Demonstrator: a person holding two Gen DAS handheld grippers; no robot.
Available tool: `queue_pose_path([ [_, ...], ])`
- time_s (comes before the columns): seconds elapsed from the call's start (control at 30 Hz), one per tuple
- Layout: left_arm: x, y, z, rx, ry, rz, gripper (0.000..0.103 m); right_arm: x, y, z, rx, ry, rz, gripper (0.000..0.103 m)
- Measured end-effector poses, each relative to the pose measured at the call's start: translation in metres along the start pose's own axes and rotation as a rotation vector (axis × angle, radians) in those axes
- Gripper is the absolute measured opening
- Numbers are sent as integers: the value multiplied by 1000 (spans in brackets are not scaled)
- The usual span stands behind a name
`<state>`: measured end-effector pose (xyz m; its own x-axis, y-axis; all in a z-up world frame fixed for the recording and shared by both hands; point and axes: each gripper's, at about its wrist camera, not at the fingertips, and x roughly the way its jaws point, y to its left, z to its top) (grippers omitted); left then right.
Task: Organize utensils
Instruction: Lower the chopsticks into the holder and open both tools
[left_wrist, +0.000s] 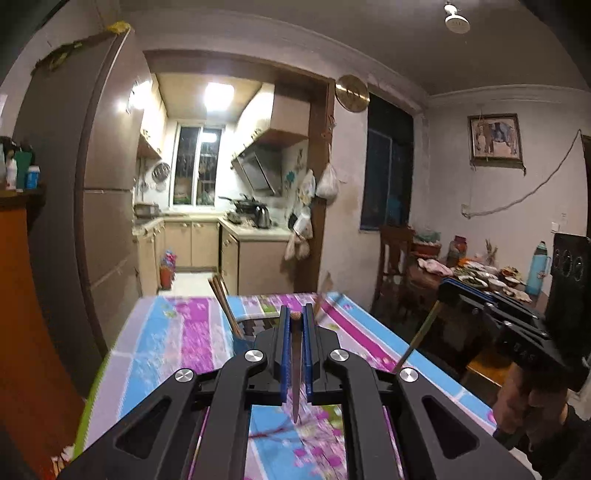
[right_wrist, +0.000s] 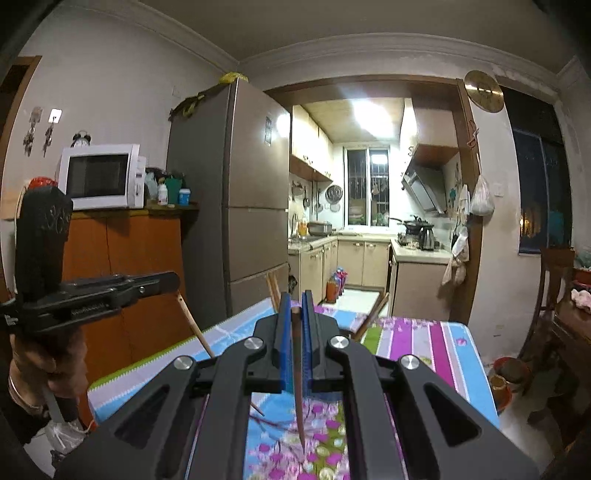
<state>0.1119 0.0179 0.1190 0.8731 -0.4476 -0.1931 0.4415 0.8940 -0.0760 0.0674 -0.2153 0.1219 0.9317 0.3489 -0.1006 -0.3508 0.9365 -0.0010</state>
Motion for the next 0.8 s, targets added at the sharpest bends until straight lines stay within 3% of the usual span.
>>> queue_pose_path([
  [0.2, 17, 5, 46, 9, -121, 8, 8, 22, -13, 35, 17, -105, -4, 5],
  [0.37, 49, 2, 76, 58, -213, 64, 8, 50, -24, 61, 15, -215, -33, 5],
  [0.53, 105, 14, 76, 43, -197, 73, 8, 96, -45, 63, 46, -242, -55, 5],
  [0.8, 171, 39, 40, 7, -52, 72, 8, 163, -72, 28, 130, -168, -69, 5],
])
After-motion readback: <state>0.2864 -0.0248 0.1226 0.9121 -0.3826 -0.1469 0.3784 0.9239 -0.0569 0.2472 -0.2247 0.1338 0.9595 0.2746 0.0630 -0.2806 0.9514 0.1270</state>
